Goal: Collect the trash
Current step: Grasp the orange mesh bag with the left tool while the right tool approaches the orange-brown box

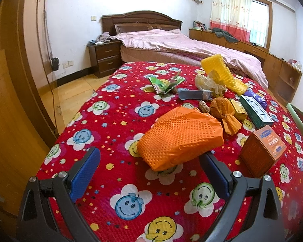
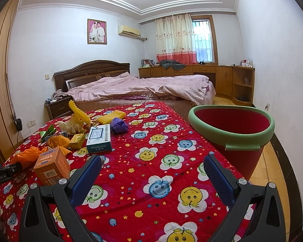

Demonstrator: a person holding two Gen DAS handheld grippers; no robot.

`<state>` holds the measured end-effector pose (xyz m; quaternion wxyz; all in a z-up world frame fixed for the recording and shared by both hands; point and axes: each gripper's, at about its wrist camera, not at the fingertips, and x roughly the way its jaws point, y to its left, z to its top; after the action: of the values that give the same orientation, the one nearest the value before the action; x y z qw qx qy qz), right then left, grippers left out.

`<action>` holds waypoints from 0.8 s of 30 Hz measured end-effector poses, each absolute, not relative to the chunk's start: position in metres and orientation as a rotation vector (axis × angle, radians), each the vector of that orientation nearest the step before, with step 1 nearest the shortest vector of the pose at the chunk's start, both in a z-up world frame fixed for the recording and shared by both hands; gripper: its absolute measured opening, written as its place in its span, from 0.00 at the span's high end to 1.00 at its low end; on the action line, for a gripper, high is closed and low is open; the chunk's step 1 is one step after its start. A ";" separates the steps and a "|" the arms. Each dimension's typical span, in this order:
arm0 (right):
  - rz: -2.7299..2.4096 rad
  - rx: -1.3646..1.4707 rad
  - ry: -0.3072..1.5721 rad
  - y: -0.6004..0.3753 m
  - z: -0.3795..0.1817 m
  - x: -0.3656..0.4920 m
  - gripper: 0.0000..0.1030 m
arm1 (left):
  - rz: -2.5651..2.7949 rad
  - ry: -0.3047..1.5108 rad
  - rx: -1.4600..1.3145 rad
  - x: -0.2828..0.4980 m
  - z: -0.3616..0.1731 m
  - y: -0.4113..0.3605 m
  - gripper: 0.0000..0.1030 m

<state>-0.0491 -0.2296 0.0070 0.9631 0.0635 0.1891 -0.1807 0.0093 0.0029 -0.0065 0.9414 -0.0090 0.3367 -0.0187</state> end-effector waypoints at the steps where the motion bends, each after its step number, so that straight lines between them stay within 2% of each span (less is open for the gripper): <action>1: -0.364 0.128 0.386 -0.229 0.008 -0.050 0.00 | -0.046 0.692 -0.019 0.011 -0.007 0.003 0.05; 14: -0.341 0.140 0.452 -0.229 0.003 -0.037 0.00 | -0.183 0.685 0.022 0.009 0.019 -0.019 0.05; 19: -0.334 0.169 0.485 -0.232 0.004 -0.035 0.00 | -0.217 0.767 0.049 0.032 0.009 -0.025 0.05; 21: -0.329 0.191 0.495 -0.234 0.006 -0.035 0.00 | -0.219 0.806 0.066 0.041 0.001 -0.028 0.06; 24: -0.322 0.210 0.510 -0.235 0.009 -0.035 0.00 | -0.206 0.864 0.078 0.049 -0.010 -0.029 0.17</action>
<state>-0.0348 -0.2350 0.0095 0.9494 0.1033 0.2506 -0.1585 0.0486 -0.0285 -0.0104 0.9022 0.0377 0.4179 -0.0996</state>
